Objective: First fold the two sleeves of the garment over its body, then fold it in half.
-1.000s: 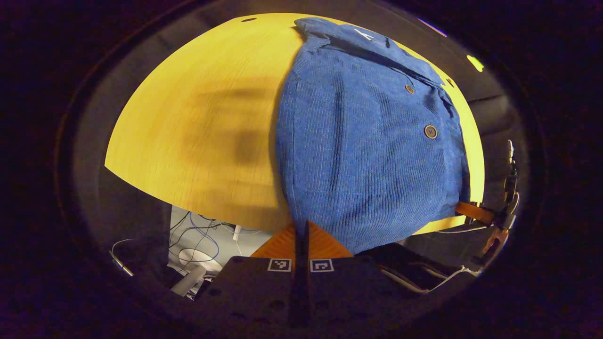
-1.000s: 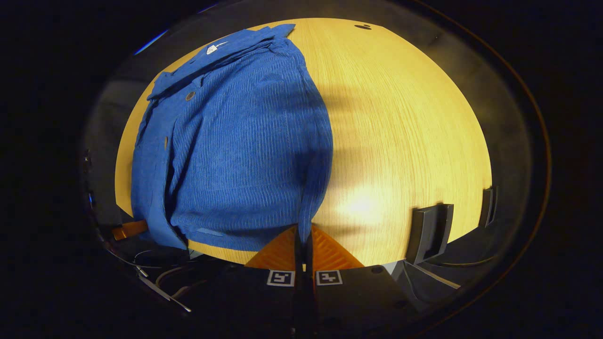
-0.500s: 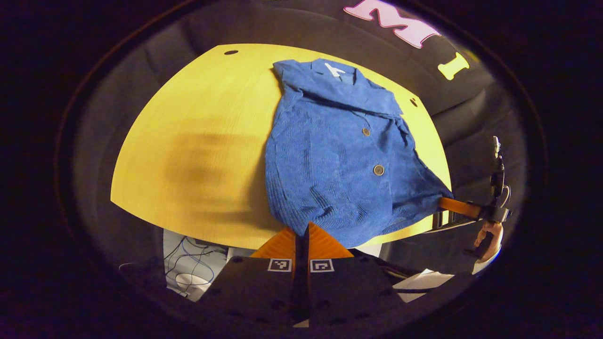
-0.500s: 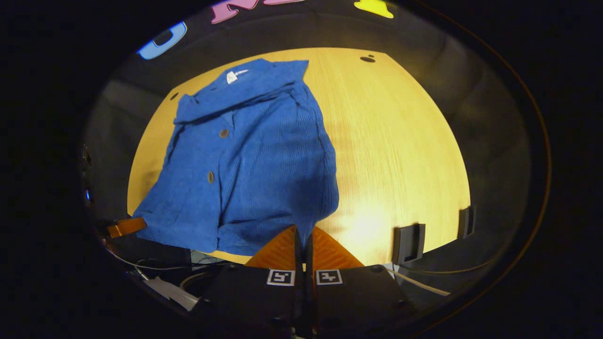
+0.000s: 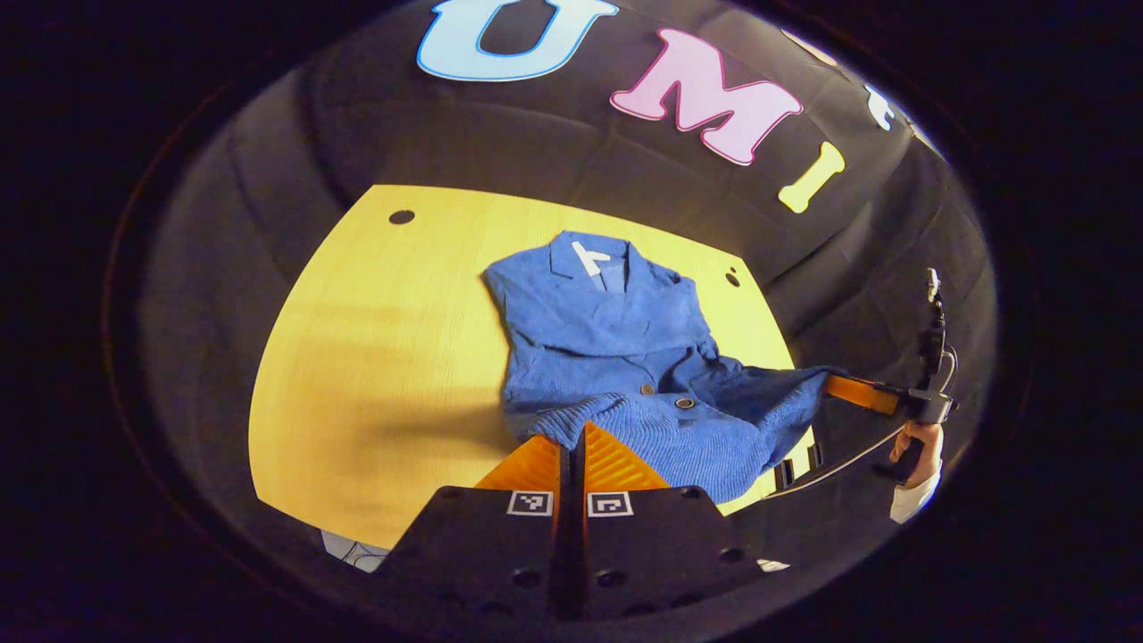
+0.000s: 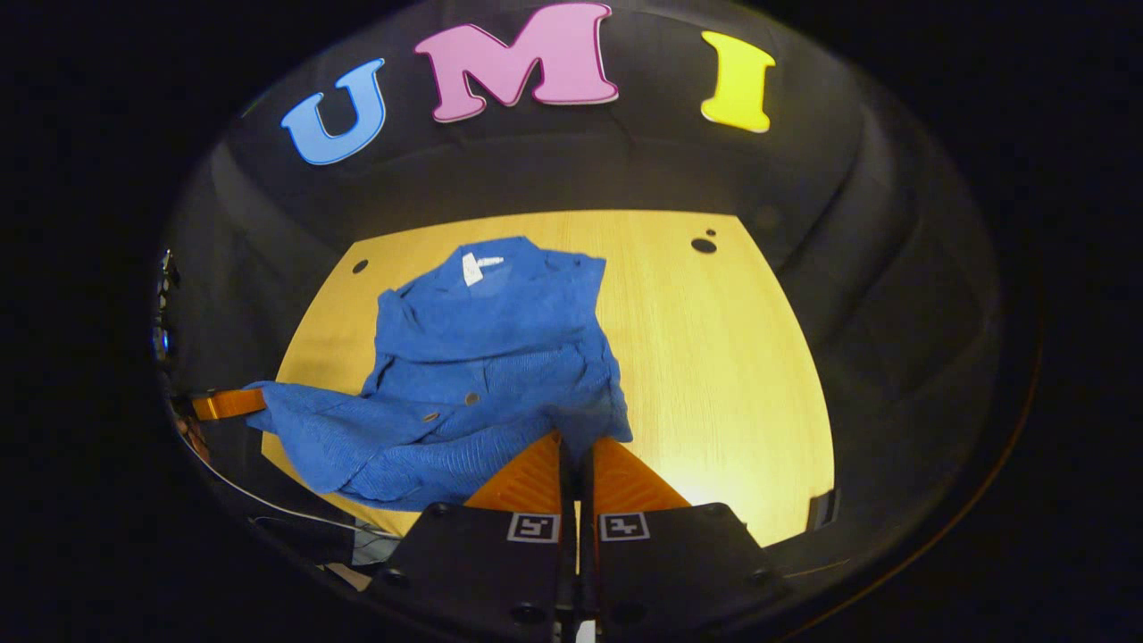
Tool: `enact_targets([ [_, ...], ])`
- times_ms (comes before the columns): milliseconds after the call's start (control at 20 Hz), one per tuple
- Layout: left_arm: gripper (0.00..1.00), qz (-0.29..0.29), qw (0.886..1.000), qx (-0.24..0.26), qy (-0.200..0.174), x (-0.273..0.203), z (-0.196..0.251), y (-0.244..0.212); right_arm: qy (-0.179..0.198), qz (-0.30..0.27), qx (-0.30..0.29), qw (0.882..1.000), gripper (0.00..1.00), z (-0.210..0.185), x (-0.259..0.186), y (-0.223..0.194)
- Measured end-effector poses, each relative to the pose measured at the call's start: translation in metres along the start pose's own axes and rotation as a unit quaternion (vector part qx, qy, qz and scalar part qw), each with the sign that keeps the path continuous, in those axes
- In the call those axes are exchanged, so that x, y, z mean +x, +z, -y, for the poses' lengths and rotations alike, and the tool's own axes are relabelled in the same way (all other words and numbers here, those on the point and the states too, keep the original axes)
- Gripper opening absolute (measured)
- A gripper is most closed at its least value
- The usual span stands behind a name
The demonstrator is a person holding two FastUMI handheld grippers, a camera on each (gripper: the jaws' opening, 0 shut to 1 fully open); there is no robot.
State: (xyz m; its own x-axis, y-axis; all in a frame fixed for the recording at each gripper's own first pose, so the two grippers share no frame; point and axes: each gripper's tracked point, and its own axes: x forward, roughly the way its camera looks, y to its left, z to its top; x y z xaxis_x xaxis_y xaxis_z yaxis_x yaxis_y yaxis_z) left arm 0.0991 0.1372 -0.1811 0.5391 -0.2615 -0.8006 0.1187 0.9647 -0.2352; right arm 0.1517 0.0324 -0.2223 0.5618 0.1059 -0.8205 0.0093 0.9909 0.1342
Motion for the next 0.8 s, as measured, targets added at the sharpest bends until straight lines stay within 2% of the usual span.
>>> enact_targets([
  [100, 0.00, 0.025, 1.000, 0.008, 0.007, 0.011, -0.006, 0.034, 0.004, 0.030, -0.003, 1.000, 0.02, -0.004, 0.013, 0.043],
  [200, 0.00, 0.056, 0.998, -0.019, 0.005, 0.025, -0.001, 0.082, 0.008, 0.053, 0.011, 0.998, 0.02, 0.000, 0.041, 0.086],
  [300, 0.00, 0.053, 0.997, -0.059, 0.014, 0.056, -0.009, 0.112, 0.004, 0.061, 0.033, 0.998, 0.02, 0.010, 0.087, 0.116],
  [450, 0.00, 0.030, 0.995, -0.074, 0.053, 0.115, -0.045, 0.143, 0.007, 0.060, 0.051, 0.997, 0.02, 0.022, 0.158, 0.159],
  [600, 0.00, -0.009, 0.991, -0.101, 0.086, 0.184, -0.067, 0.149, 0.011, 0.029, 0.049, 0.998, 0.02, 0.024, 0.242, 0.175],
  [700, 0.00, -0.040, 0.984, -0.105, 0.139, 0.218, -0.085, 0.145, 0.023, -0.005, 0.044, 0.999, 0.02, 0.016, 0.297, 0.168],
  [800, 0.00, -0.058, 0.980, -0.101, 0.158, 0.243, -0.085, 0.143, 0.020, -0.037, 0.034, 0.999, 0.02, 0.016, 0.340, 0.154],
])
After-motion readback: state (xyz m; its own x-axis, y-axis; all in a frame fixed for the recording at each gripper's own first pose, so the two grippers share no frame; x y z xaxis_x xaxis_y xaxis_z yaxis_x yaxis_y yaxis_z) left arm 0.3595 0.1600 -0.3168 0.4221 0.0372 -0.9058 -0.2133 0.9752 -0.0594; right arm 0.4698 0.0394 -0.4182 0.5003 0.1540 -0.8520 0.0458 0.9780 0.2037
